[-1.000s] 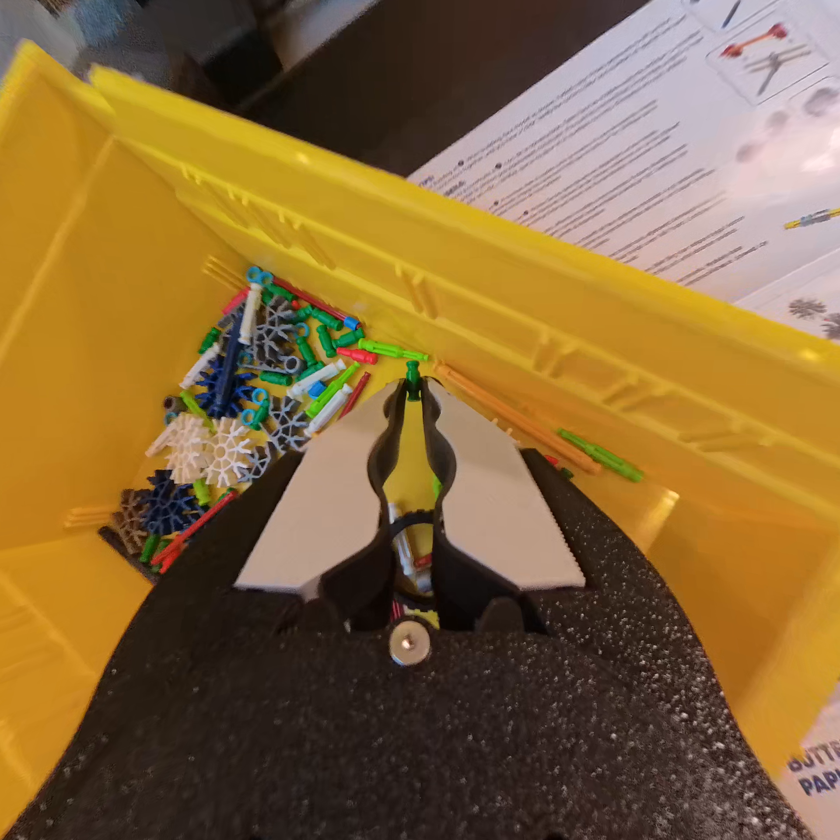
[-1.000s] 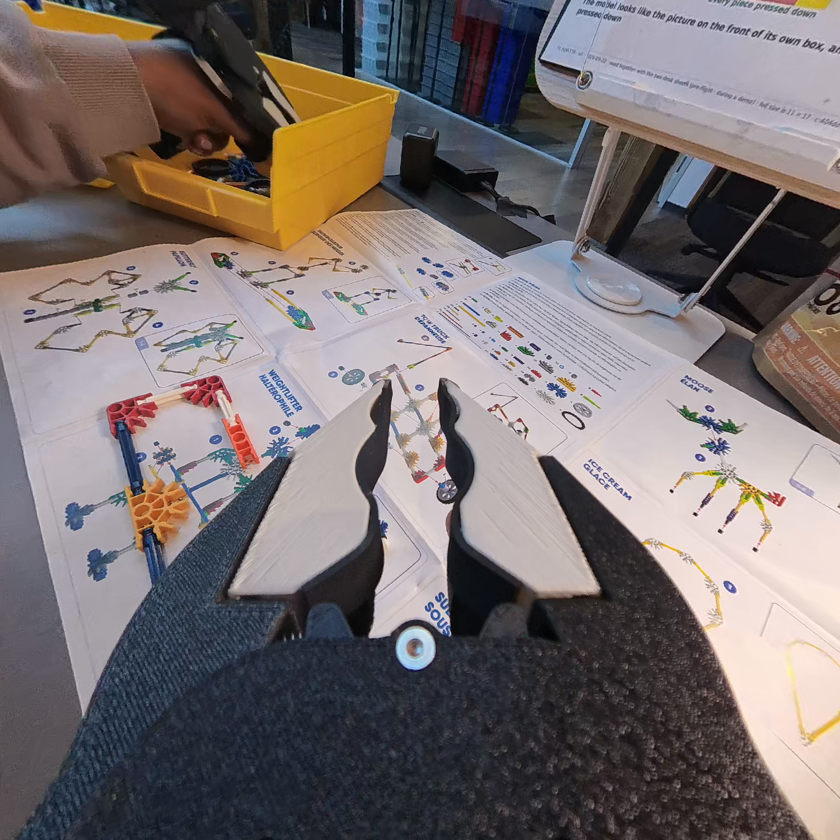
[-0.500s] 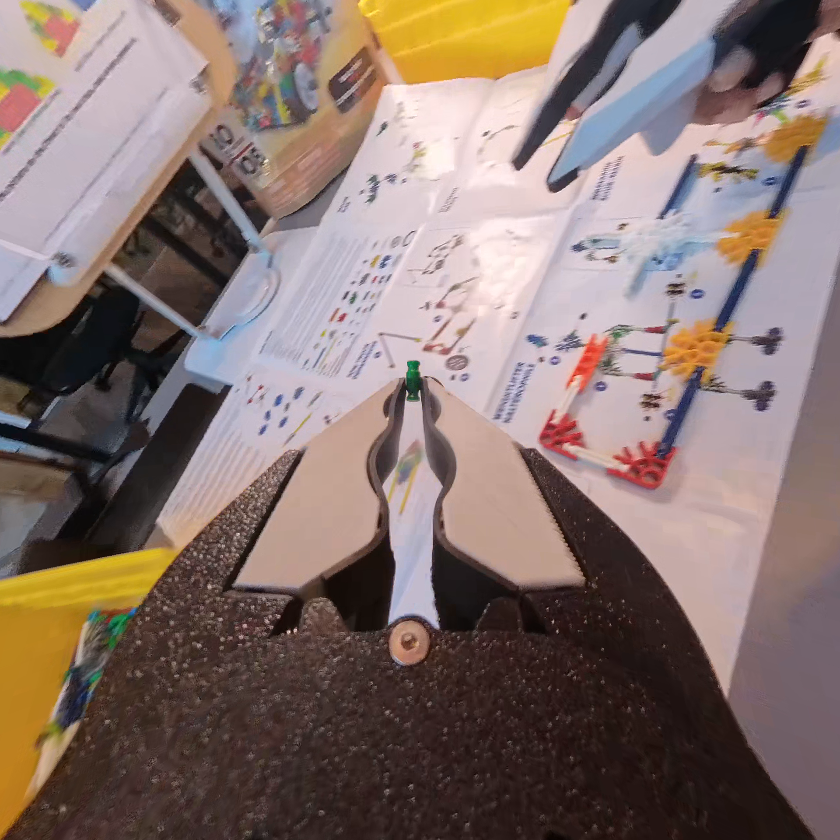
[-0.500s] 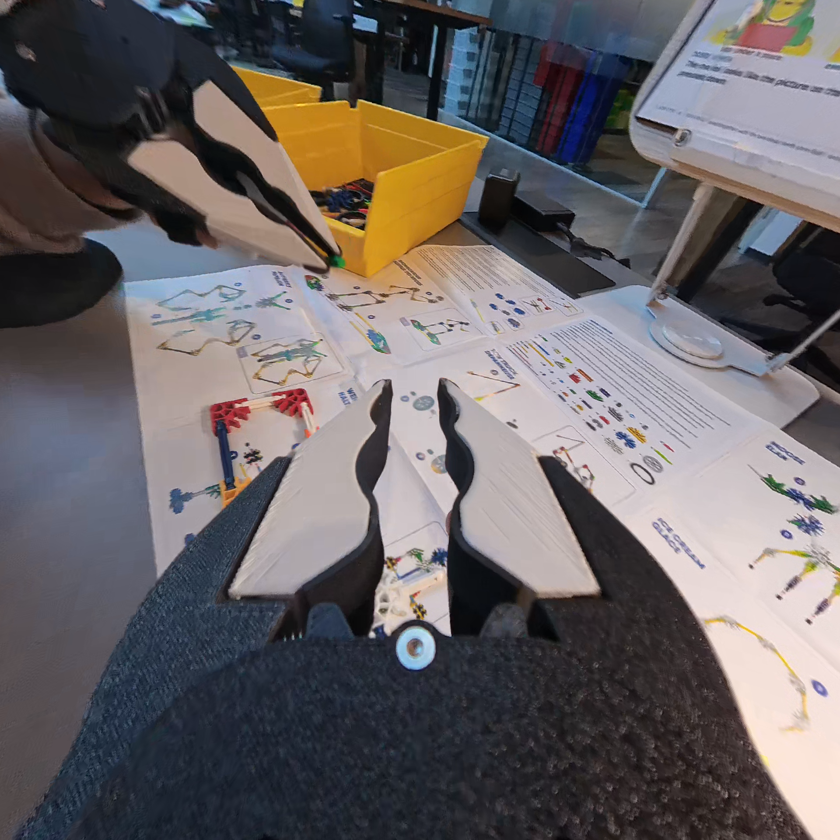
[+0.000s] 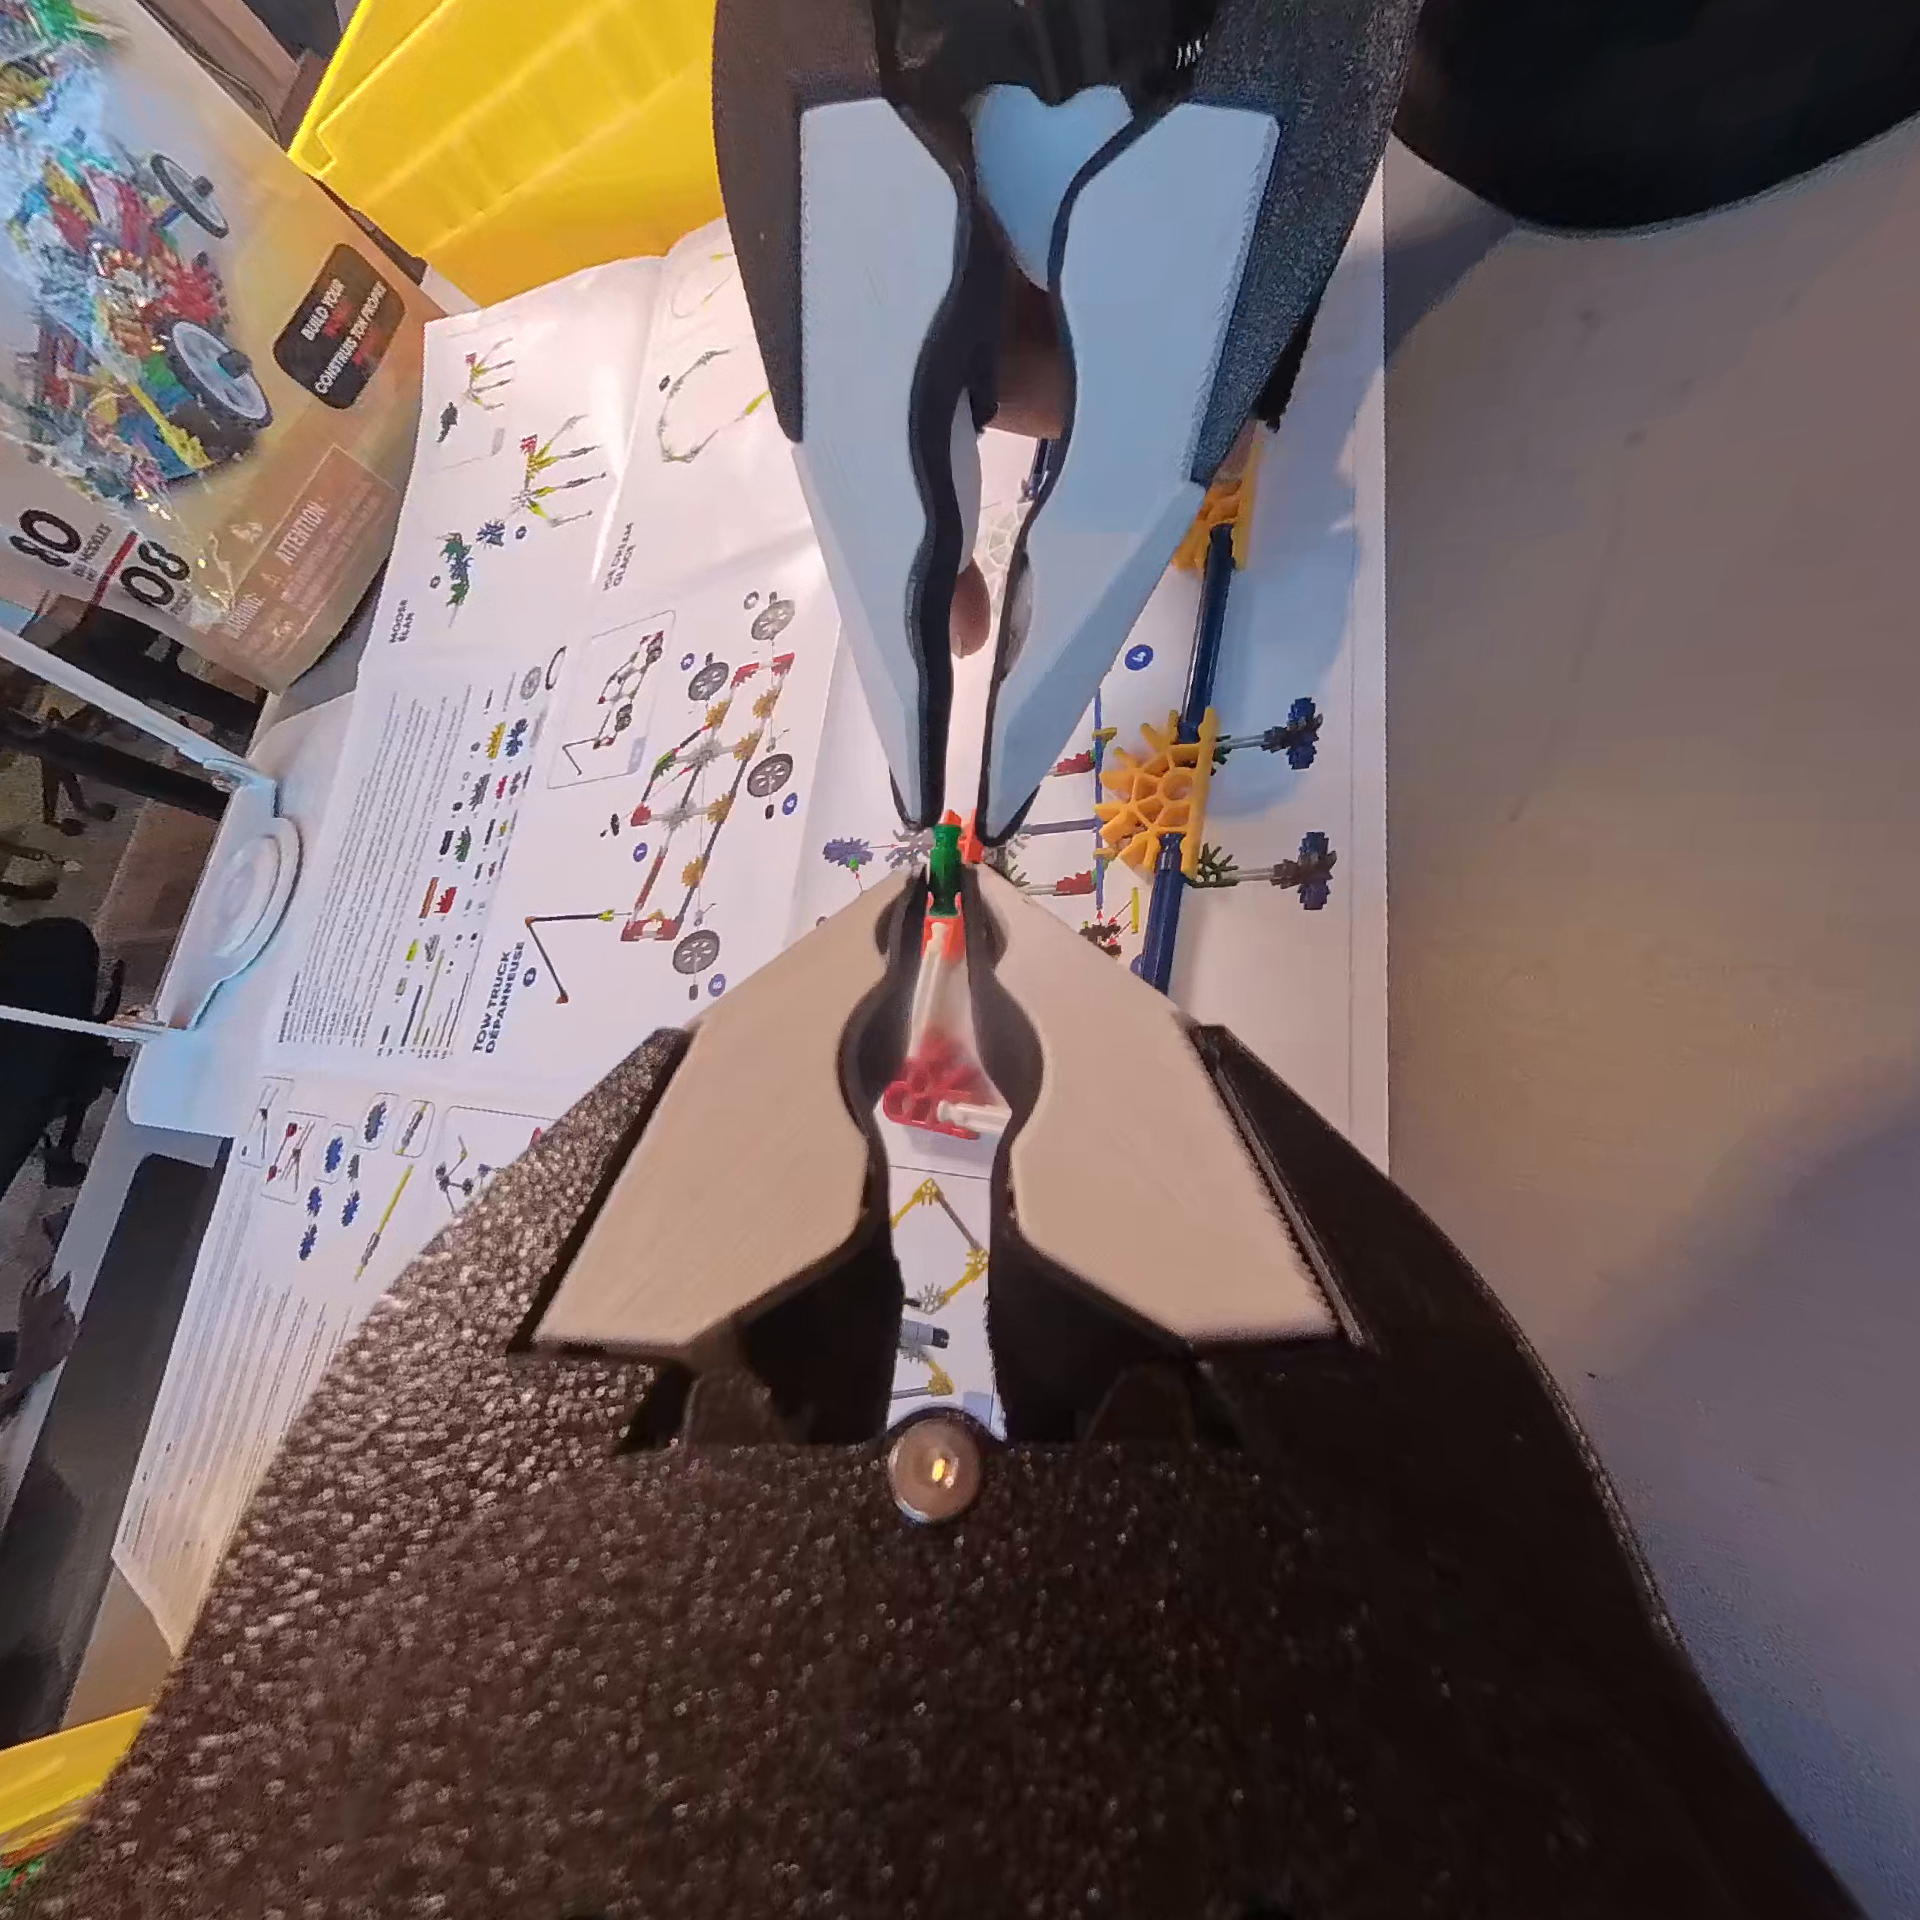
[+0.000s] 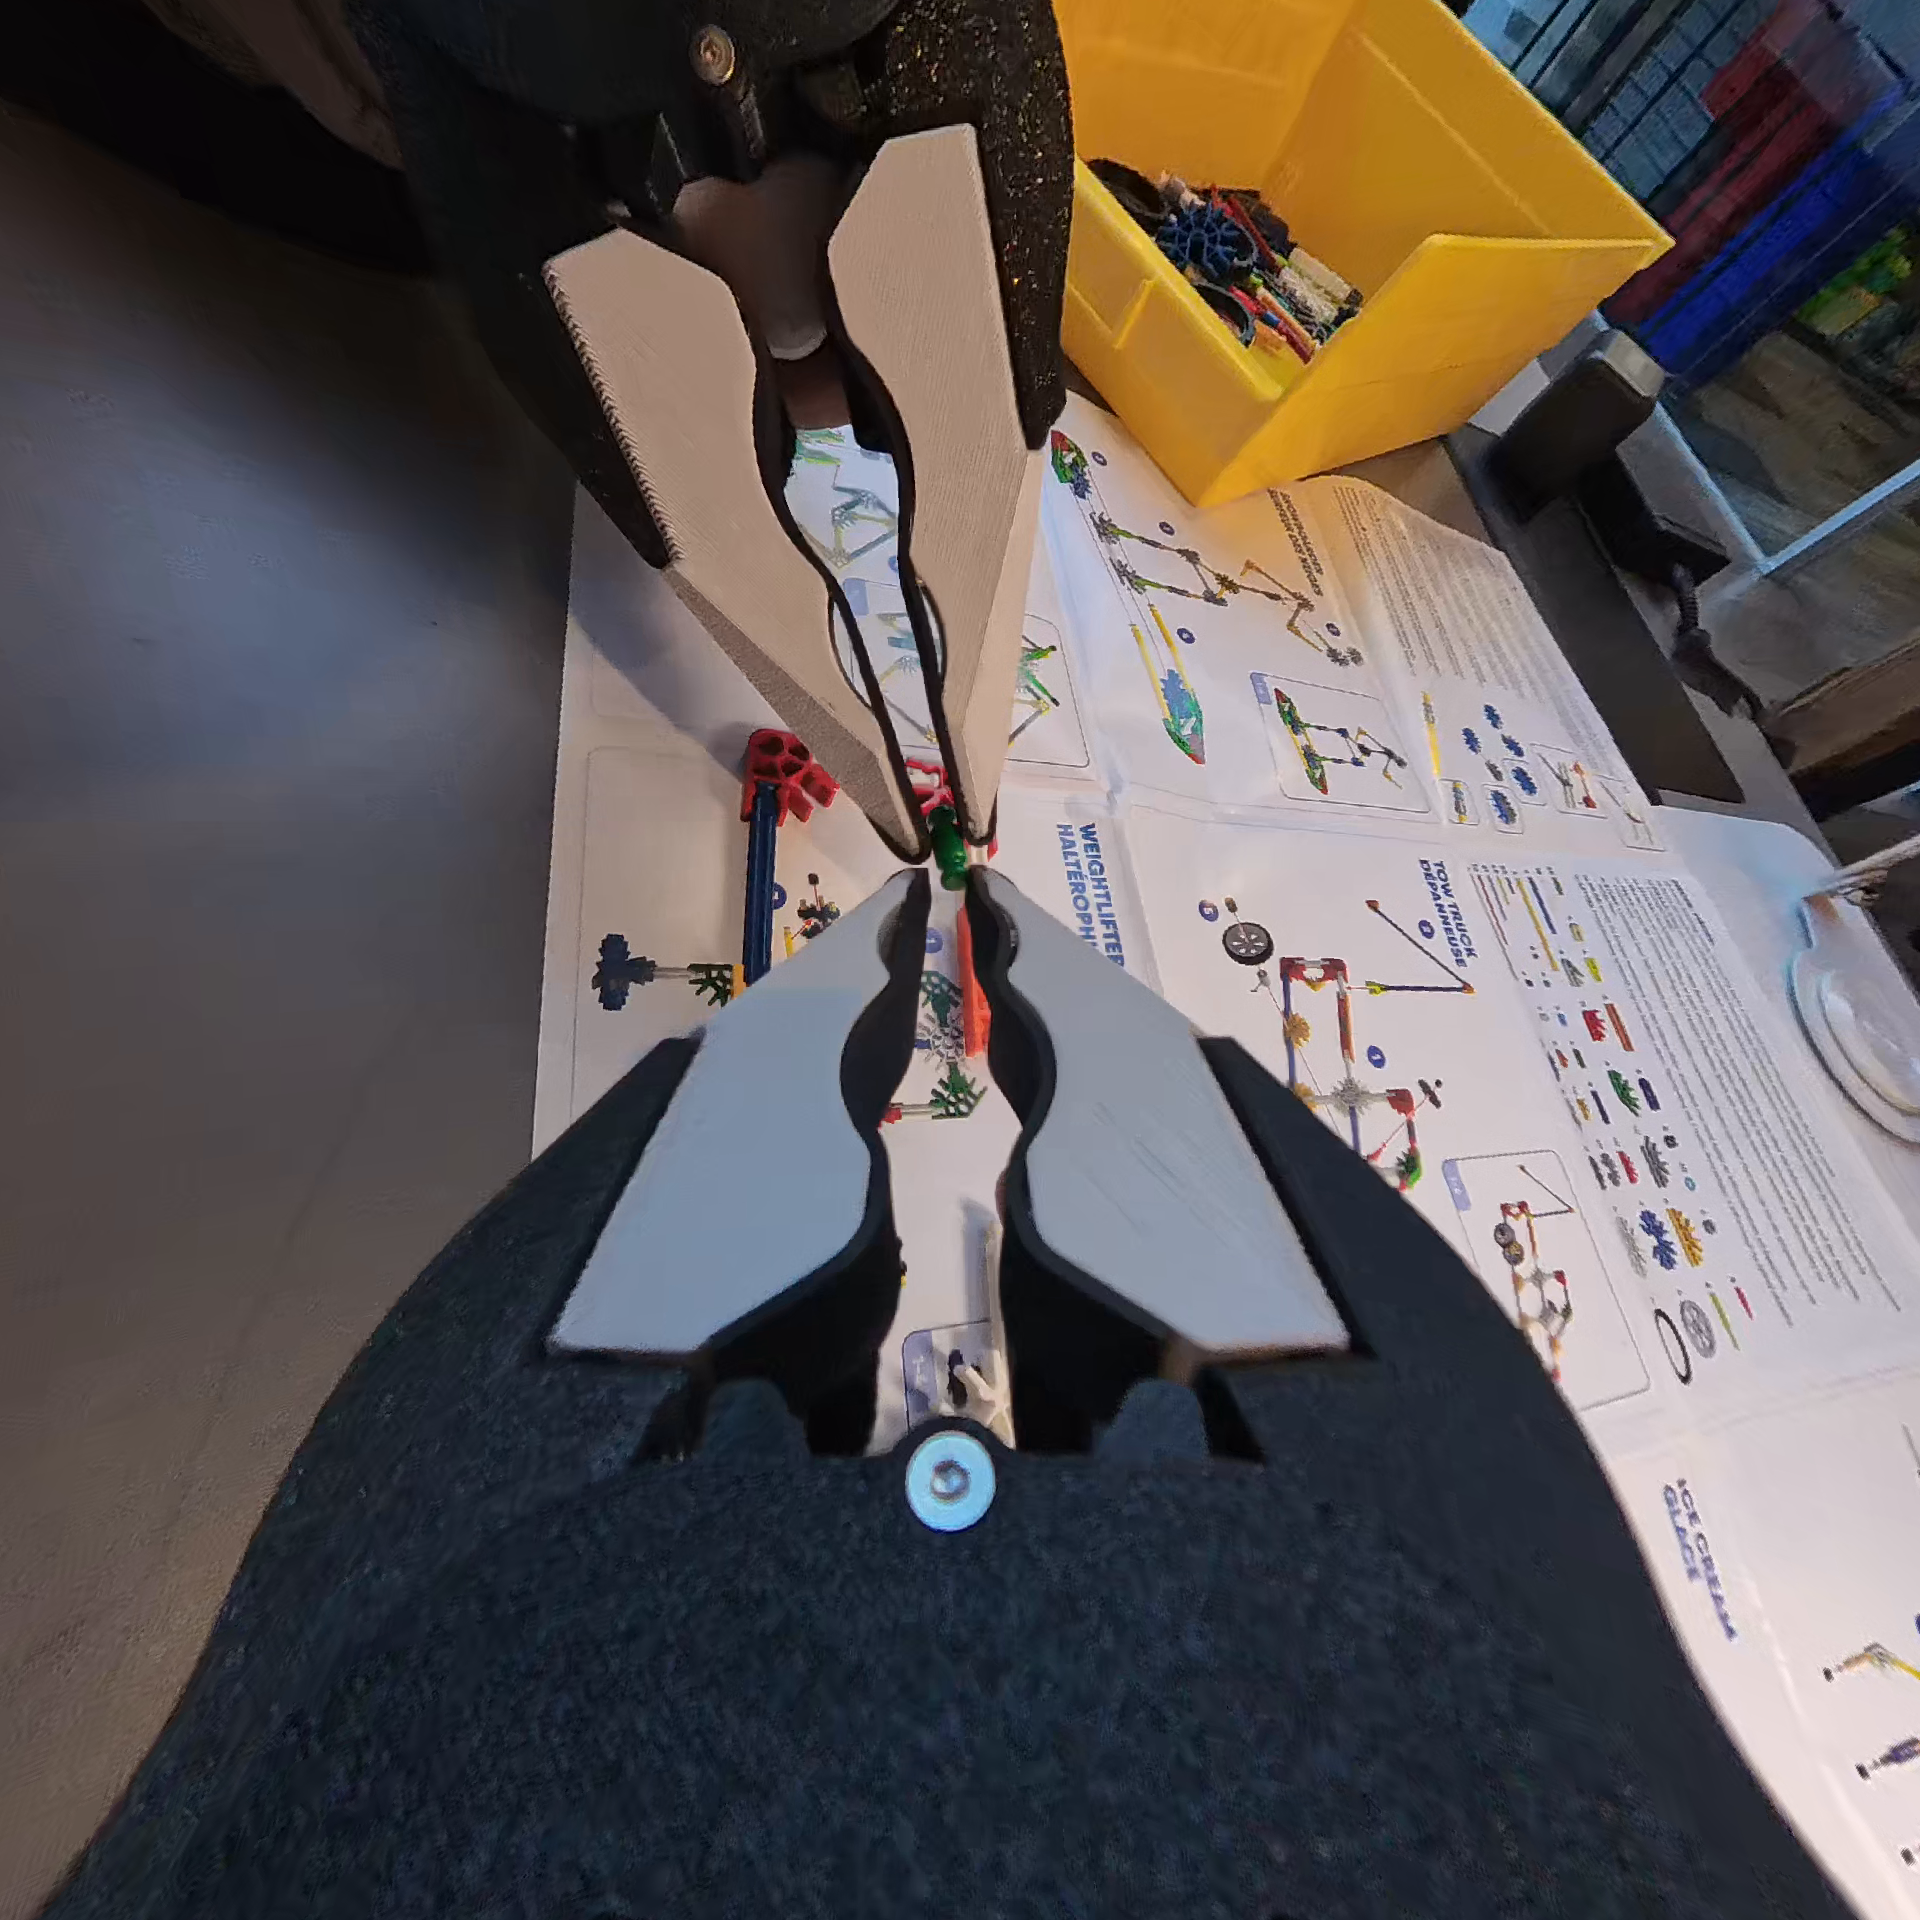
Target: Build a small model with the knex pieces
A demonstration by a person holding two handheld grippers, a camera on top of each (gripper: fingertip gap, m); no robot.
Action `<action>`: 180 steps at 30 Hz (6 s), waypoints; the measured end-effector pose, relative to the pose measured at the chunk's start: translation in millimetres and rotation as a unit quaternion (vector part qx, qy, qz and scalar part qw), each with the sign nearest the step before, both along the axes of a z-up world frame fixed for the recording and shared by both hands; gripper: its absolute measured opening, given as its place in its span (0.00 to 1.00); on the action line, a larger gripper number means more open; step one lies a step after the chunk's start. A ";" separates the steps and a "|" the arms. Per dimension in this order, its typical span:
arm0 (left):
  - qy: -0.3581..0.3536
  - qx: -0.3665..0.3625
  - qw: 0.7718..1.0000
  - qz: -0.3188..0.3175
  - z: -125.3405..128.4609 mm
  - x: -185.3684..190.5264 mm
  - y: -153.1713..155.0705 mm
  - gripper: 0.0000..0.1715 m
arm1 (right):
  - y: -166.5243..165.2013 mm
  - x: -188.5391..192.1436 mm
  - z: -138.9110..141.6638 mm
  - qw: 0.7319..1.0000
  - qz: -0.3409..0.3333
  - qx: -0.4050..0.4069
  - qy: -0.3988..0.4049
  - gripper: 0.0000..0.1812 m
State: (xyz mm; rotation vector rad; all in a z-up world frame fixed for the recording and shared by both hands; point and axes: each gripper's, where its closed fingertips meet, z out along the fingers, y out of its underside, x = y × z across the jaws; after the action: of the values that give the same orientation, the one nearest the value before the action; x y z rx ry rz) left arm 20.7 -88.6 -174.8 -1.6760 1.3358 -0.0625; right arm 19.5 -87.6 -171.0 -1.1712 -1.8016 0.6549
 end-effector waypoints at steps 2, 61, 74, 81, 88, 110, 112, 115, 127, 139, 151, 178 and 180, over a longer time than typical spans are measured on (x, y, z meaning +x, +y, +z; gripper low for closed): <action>0.006 -0.002 1.000 -0.003 -3.1 0.0 -0.8 0.02 | -1.0 -0.3 -1.1 1.000 0.002 -0.004 0.000 0.02; -0.038 -0.164 0.985 0.028 -35.6 -4.3 19.1 0.05 | 24.6 12.6 -31.9 0.968 0.020 -0.078 -0.237 0.00; -0.043 -0.170 0.984 0.030 -35.8 -4.1 18.7 0.05 | 24.5 13.5 -34.5 0.926 -0.003 -0.148 -0.348 0.00; -0.047 -0.177 0.983 0.030 -35.8 -4.0 18.6 0.05 | 24.8 13.9 -35.3 0.910 -0.025 -0.139 -0.389 0.00; -0.053 -0.186 0.981 0.029 -35.7 -3.4 18.4 0.05 | 24.7 13.5 -35.5 0.896 -0.031 -0.139 -0.419 0.00; -0.049 -0.176 0.983 0.031 -35.8 -3.2 18.4 0.05 | 28.5 27.9 -18.0 0.955 -0.058 -0.132 -0.261 0.09; -0.049 -0.176 0.983 0.031 -35.8 -3.2 18.4 0.05 | 30.5 35.4 -14.3 0.963 -0.074 -0.142 -0.216 0.11; -0.047 -0.173 0.983 0.031 -35.7 -3.2 18.3 0.05 | 28.1 38.7 -7.8 0.975 -0.083 -0.155 -0.138 0.13; -0.014 -0.060 0.998 0.005 -24.6 0.1 10.1 0.05 | 20.6 25.3 -22.7 0.984 -0.018 -0.118 -0.132 0.14; -0.002 0.029 1.000 -0.005 -5.7 1.2 12.1 0.05 | 18.3 13.1 -14.1 0.995 -0.006 -0.054 -0.086 0.06; 0.008 0.030 0.999 -0.008 -10.1 -1.2 12.8 0.05 | 17.7 11.3 -18.5 0.995 -0.006 -0.050 -0.086 0.05; -0.237 -0.066 0.959 0.141 29.2 -53.9 55.4 0.15 | 98.7 39.7 17.9 0.977 -0.183 -0.091 0.064 0.19; -0.266 -0.065 0.947 0.165 34.1 -64.2 60.8 0.14 | 104.0 41.1 20.2 0.974 -0.195 -0.087 0.073 0.18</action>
State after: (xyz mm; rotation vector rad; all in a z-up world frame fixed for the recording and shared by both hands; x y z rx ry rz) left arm -43.5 -27.9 -140.7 -1.8051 0.6514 -0.3862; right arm 60.6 16.5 -150.8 -1.5022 -1.3591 0.6549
